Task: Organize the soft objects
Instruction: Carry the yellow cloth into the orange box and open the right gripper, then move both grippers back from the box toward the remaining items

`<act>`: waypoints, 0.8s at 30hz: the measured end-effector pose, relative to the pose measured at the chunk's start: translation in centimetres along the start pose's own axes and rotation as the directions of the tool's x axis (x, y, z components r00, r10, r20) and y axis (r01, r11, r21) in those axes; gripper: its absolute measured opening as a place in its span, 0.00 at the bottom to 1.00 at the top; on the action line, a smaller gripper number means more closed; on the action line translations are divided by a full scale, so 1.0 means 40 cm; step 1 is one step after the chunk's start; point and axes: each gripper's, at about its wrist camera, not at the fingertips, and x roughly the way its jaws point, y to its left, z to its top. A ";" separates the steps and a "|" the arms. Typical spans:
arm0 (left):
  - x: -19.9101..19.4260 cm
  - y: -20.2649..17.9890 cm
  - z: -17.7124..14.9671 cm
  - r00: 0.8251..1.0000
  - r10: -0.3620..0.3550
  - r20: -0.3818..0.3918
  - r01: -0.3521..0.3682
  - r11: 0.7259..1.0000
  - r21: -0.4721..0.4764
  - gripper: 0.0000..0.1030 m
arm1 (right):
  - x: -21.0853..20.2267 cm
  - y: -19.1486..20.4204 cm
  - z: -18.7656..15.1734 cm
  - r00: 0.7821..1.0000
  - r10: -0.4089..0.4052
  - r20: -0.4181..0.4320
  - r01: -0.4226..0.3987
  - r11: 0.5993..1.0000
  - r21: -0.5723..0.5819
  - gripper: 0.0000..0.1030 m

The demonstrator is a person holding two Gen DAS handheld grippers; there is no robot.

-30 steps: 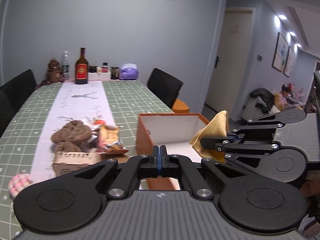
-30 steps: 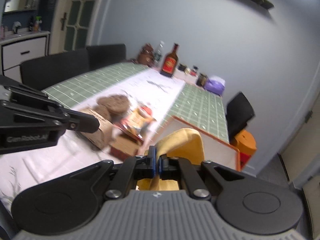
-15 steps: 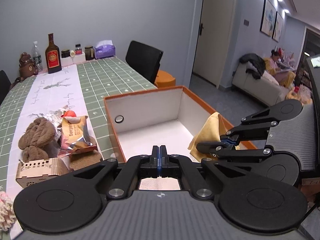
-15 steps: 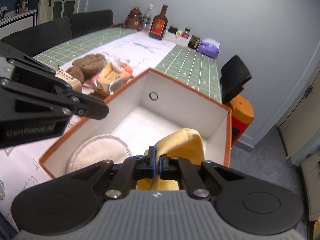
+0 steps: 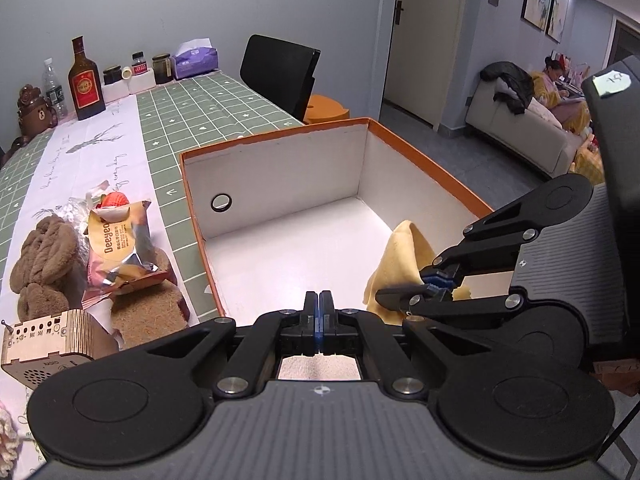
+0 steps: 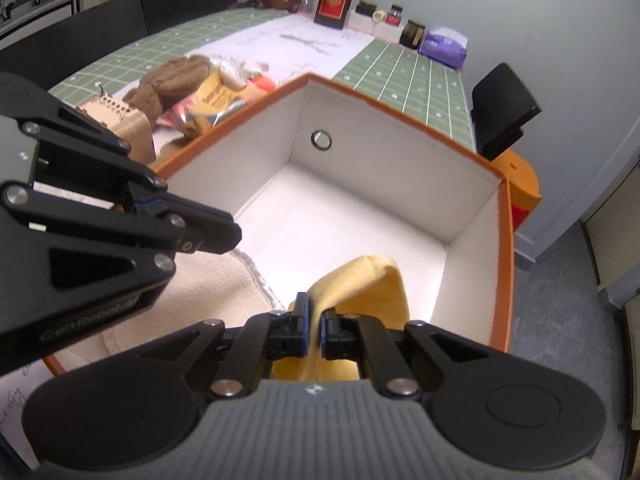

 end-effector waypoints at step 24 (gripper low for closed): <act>-0.154 0.028 -0.017 0.993 0.005 0.119 -0.001 0.999 -0.032 0.43 | -0.154 0.066 0.000 0.991 -0.118 0.061 0.122 0.991 -0.050 0.66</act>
